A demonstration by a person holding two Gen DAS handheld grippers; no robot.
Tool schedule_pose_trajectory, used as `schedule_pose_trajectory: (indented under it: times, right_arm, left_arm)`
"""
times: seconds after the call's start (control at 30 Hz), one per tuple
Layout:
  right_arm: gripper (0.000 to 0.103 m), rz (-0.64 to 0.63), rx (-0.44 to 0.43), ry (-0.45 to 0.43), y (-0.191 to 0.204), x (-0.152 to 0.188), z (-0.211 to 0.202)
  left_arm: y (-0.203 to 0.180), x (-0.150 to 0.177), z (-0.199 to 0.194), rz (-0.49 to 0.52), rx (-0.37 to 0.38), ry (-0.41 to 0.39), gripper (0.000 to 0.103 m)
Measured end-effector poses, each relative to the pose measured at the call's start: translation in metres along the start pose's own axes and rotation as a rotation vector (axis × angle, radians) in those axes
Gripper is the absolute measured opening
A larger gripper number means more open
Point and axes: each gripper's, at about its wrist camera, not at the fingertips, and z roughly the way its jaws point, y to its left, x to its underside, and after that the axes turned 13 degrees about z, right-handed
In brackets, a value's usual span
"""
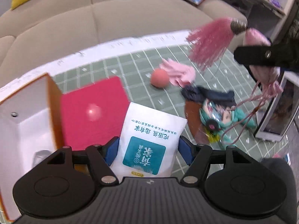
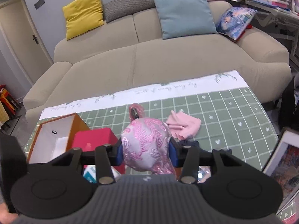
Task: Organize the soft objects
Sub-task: 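Carry the packet and pink pouch into the white box and release both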
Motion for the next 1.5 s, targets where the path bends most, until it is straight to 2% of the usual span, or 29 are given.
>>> schedule_pose_trajectory:
  times: [0.07,0.2,0.43,0.6,0.77,0.97,1.17,1.3,1.43,1.5]
  right_arm:
    - [0.046,-0.011,-0.017,-0.007,0.014,-0.002,-0.001]
    - [0.046,-0.053,-0.087,-0.017,0.055,-0.004,-0.002]
    - [0.047,-0.112,-0.241,0.01,0.143,0.004,0.015]
    - [0.047,-0.101,-0.322,0.105,0.202,0.026,0.045]
    - [0.047,-0.062,-0.34,0.234,0.239,0.066,0.089]
    - [0.047,-0.049,-0.294,0.33,0.252,0.105,0.14]
    - [0.047,-0.004,-0.245,0.426,0.249,0.135,0.175]
    - [0.047,0.011,-0.21,0.449,0.248,0.142,0.193]
    - [0.047,0.072,-0.19,0.442,0.238,0.141,0.198]
    - [0.047,0.083,-0.2,0.433,0.235,0.137,0.196]
  left_arm:
    - [0.015,-0.001,-0.013,-0.006,-0.011,-0.013,0.078]
    - [0.054,0.002,-0.045,-0.012,-0.085,-0.036,0.078]
    - [0.141,0.03,-0.086,-0.137,-0.198,-0.049,0.078]
    - [0.184,0.065,-0.08,-0.238,-0.236,-0.02,0.078]
    - [0.204,0.102,-0.052,-0.344,-0.209,0.018,0.078]
    - [0.225,0.129,-0.026,-0.405,-0.188,0.06,0.078]
    - [0.231,0.137,-0.006,-0.423,-0.17,0.087,0.078]
    - [0.23,0.137,0.005,-0.412,-0.177,0.095,0.078]
    - [0.227,0.133,0.013,-0.372,-0.225,0.105,0.079]
    - [0.227,0.131,0.015,-0.378,-0.218,0.101,0.085]
